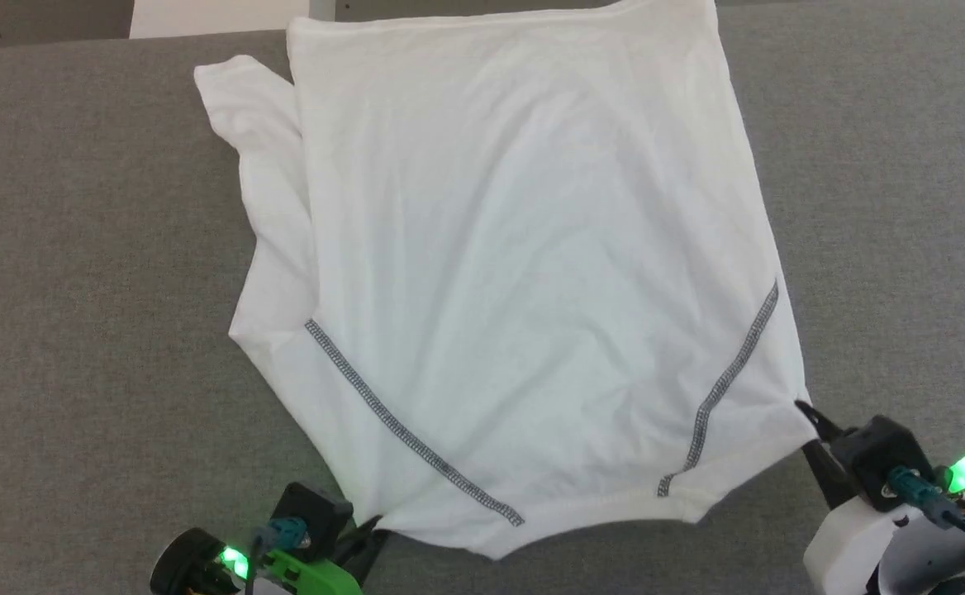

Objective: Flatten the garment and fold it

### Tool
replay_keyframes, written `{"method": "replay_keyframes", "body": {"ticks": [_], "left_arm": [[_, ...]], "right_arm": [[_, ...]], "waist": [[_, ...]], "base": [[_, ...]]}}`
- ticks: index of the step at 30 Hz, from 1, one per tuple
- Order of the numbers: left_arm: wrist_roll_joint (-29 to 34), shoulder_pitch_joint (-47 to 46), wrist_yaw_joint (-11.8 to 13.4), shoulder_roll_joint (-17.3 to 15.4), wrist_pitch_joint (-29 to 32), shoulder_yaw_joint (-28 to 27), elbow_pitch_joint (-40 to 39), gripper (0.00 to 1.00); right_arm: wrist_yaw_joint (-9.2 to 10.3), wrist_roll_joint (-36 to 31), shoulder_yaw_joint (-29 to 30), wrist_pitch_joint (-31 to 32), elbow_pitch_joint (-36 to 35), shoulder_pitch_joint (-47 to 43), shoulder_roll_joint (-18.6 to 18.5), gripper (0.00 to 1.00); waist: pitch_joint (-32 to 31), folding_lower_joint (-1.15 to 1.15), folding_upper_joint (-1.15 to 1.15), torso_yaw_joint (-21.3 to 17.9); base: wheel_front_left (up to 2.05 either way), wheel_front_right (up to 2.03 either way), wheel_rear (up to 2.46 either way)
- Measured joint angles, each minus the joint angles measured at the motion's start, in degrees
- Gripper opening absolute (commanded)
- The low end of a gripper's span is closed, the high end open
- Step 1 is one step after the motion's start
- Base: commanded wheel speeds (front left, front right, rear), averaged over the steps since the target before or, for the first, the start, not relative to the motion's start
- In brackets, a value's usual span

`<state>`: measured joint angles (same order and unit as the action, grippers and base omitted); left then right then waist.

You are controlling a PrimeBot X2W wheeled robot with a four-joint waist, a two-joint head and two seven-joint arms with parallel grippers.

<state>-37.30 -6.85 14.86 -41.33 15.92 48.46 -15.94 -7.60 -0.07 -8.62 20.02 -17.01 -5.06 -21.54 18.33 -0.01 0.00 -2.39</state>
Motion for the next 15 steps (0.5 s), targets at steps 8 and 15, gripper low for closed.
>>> {"method": "replay_keyframes", "body": {"ticks": [8,15], "left_arm": [[-1.34,1.49,0.10,0.81,0.14,0.62,2.96,0.00],[-4.09,3.16,0.36,2.13,0.63,1.22,5.00,0.00]], "right_arm": [[0.00,0.05,-1.12,1.48,3.22,-4.71,0.73,0.00],[0.00,0.12,-1.58,3.68,4.72,-7.23,0.87,0.00]], "waist": [[-0.97,0.00,0.00,0.19],[-2.10,0.00,0.00,0.29]], "base": [[0.00,0.00,0.00],[0.00,0.00,0.00]]}}
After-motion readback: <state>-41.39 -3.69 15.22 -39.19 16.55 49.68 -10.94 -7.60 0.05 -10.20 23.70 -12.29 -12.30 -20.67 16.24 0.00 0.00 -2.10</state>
